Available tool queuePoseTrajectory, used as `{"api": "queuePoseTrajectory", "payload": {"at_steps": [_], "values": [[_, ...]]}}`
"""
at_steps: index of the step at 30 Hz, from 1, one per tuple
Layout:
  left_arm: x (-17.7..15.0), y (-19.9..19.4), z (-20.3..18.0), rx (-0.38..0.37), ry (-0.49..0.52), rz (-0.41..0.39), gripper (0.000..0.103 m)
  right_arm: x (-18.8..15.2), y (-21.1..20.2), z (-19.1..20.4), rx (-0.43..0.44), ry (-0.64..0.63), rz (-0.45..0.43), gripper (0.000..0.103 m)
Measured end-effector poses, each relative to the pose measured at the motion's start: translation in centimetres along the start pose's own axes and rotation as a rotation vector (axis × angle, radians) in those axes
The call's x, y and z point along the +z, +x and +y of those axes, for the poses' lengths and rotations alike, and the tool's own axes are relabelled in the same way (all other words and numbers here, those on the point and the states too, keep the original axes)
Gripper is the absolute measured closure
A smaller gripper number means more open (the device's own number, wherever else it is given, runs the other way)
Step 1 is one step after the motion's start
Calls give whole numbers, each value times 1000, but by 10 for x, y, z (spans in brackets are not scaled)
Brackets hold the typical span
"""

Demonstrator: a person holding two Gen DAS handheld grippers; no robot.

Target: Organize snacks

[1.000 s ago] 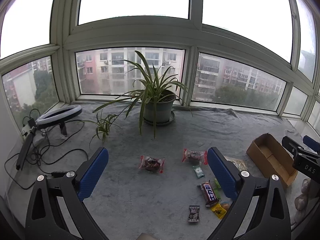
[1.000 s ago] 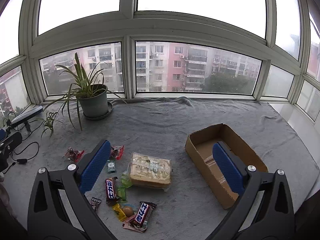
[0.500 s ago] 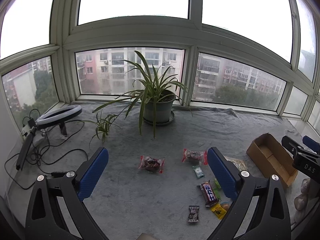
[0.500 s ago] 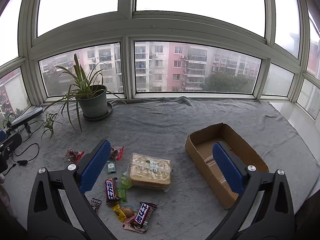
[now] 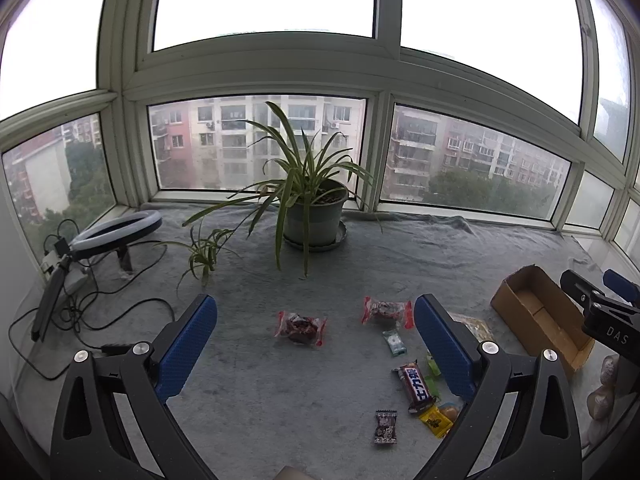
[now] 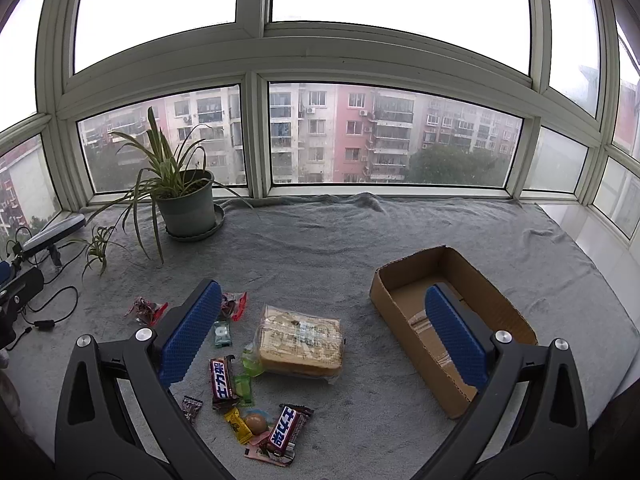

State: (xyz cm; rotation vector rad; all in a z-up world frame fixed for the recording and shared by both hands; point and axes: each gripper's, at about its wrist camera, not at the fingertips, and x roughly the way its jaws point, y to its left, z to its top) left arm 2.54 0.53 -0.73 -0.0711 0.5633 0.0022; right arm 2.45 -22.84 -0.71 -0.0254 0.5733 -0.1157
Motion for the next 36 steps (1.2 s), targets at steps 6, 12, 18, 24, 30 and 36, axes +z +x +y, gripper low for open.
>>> {"api": "queuePoseTrajectory", "payload": {"at_steps": [6,12,18,24,30,36], "values": [[-1,-1,-2,-4,3,0,4,0,0,0,2,1,1,0],[-1,0,-3,-6,6,4,4,0,1,0,2,3,2,0],[-1,2,-3,-10,11,11,4,-2,3,1,3,11,8,0],[-2,4,-3,-13,14,16,4,-2,4,0,5,16,13,0],[-2,6,-3,-15,15,23,4,-4,5,0,3,20,17,0],[-3,8,-4,-22,18,31,4,-6,9,-2,5,28,25,0]]}}
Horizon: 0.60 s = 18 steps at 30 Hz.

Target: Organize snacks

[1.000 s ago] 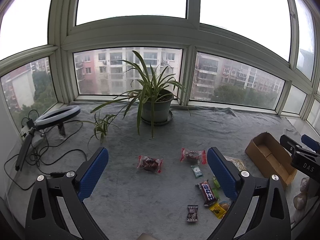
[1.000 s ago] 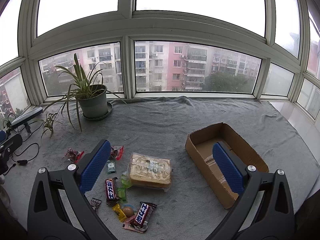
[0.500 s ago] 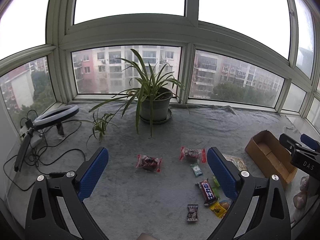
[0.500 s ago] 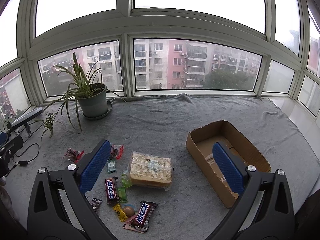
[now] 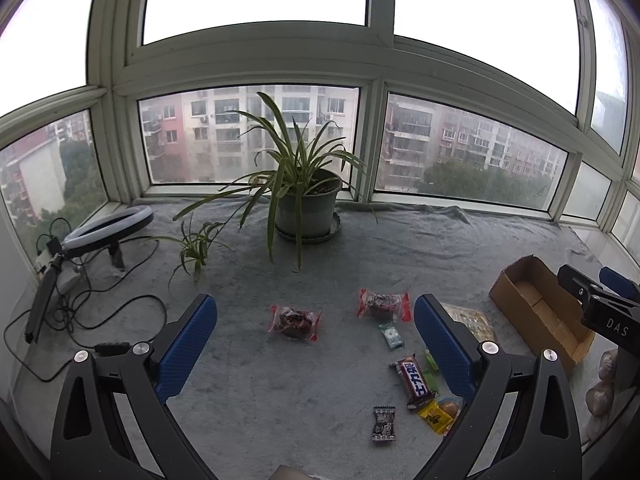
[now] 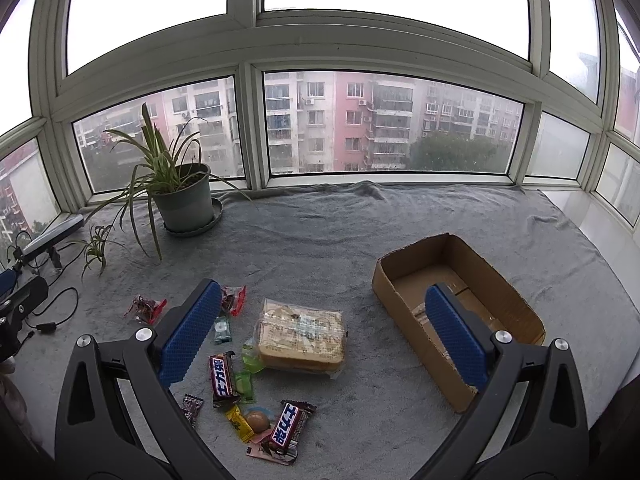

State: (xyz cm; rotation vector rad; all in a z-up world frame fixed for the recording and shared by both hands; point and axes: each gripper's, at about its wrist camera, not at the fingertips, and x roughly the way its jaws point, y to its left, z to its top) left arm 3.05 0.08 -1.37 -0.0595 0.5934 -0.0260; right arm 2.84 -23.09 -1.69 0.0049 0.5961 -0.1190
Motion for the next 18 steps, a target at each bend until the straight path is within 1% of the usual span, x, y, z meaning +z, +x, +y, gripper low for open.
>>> {"api": "queuePoseTrajectory", "payload": {"at_steps": [3,8,12,14,18], "values": [[-1,2,0,-2,0,7,4,0,2,-2,10,10,10,0],[-3,7,1,-15,-4,30,4,-8,9,-27,45,85,45,0],[-7,12,4,-37,-20,61,4,-15,14,-52,96,151,78,0],[-10,16,5,-51,-30,80,4,-18,18,-63,136,170,92,0],[-15,27,4,-100,-51,128,4,-24,35,-74,212,207,142,0]]}}
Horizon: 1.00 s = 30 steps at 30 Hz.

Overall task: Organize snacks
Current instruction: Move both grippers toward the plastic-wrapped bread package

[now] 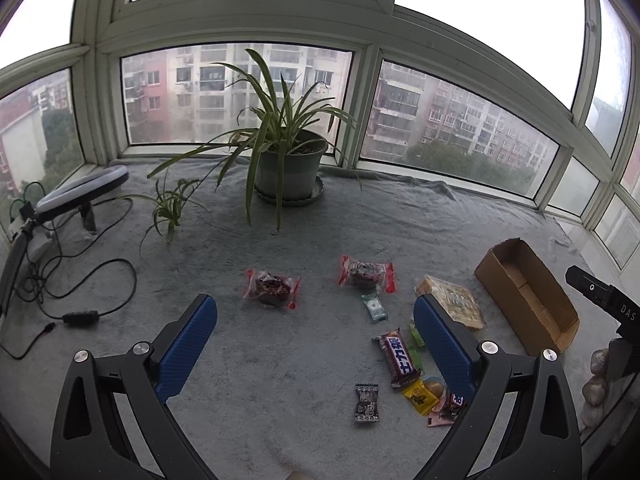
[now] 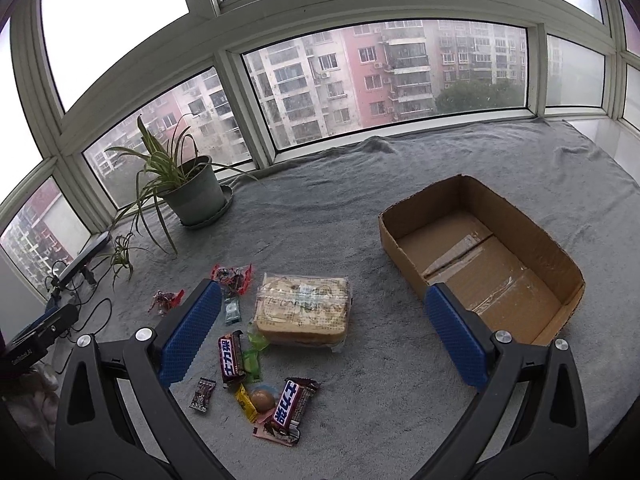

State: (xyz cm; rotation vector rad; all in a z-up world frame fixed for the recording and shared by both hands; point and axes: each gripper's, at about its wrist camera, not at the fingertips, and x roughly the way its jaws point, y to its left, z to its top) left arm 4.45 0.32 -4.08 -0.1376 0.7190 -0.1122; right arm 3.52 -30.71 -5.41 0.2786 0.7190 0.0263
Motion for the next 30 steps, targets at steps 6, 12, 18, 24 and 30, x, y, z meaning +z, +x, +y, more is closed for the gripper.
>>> {"api": "queuePoseTrajectory", "payload": {"at_steps": [6,12,18,24,30], "values": [[-1,17,-11,-75,5,55,7,-1,34,-9,59,3,107,0],[-2,44,-31,-148,0,123,18,-1,72,-13,122,-6,210,10],[-11,78,-64,-229,9,221,31,-2,111,-23,162,6,305,14],[-21,107,-87,-285,13,307,45,-5,139,-34,203,51,383,25],[-23,131,-99,-322,-6,361,56,-4,152,-31,214,52,410,26]]}}
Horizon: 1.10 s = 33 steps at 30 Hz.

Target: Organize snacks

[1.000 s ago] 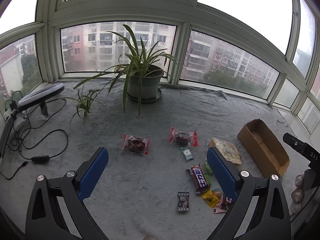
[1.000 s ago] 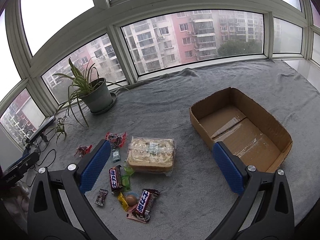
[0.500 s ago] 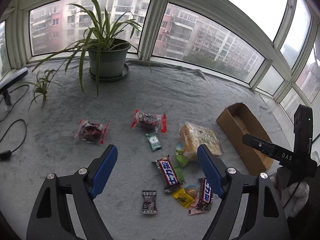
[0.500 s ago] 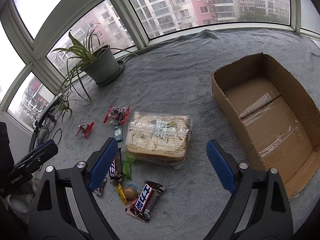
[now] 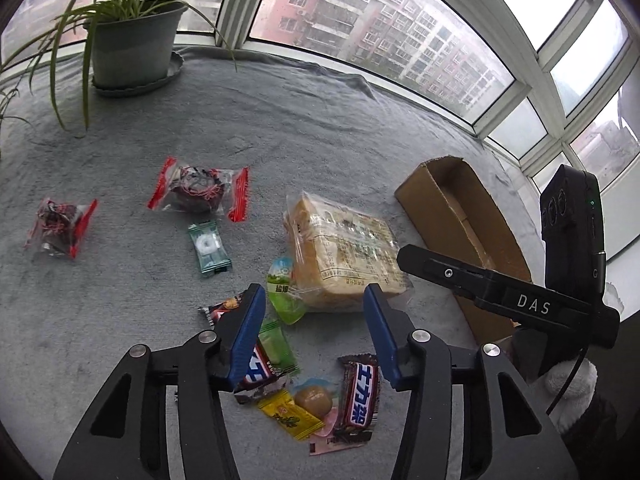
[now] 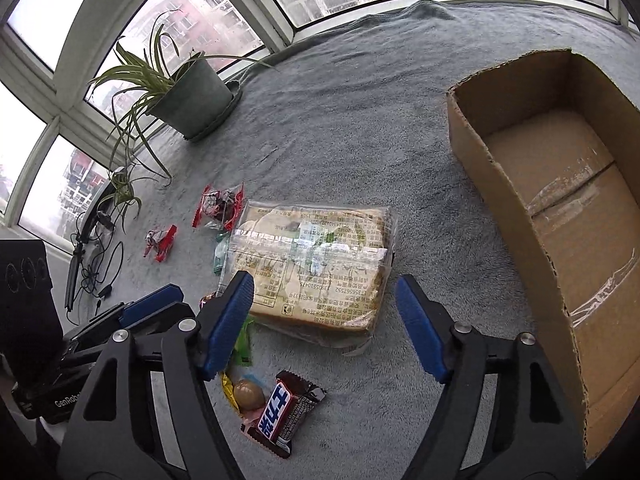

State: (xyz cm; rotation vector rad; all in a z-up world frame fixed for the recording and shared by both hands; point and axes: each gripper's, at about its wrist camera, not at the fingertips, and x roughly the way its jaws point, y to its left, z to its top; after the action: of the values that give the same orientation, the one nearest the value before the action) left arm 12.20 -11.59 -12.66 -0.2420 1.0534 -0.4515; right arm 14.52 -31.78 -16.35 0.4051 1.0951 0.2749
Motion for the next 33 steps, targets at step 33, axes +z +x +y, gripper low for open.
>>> {"api": "queuePoseTrajectory", "payload": {"at_steps": [33], "values": [[9,31,-9,7,50,32,71,11,13,-4,62,65,31,48]]}}
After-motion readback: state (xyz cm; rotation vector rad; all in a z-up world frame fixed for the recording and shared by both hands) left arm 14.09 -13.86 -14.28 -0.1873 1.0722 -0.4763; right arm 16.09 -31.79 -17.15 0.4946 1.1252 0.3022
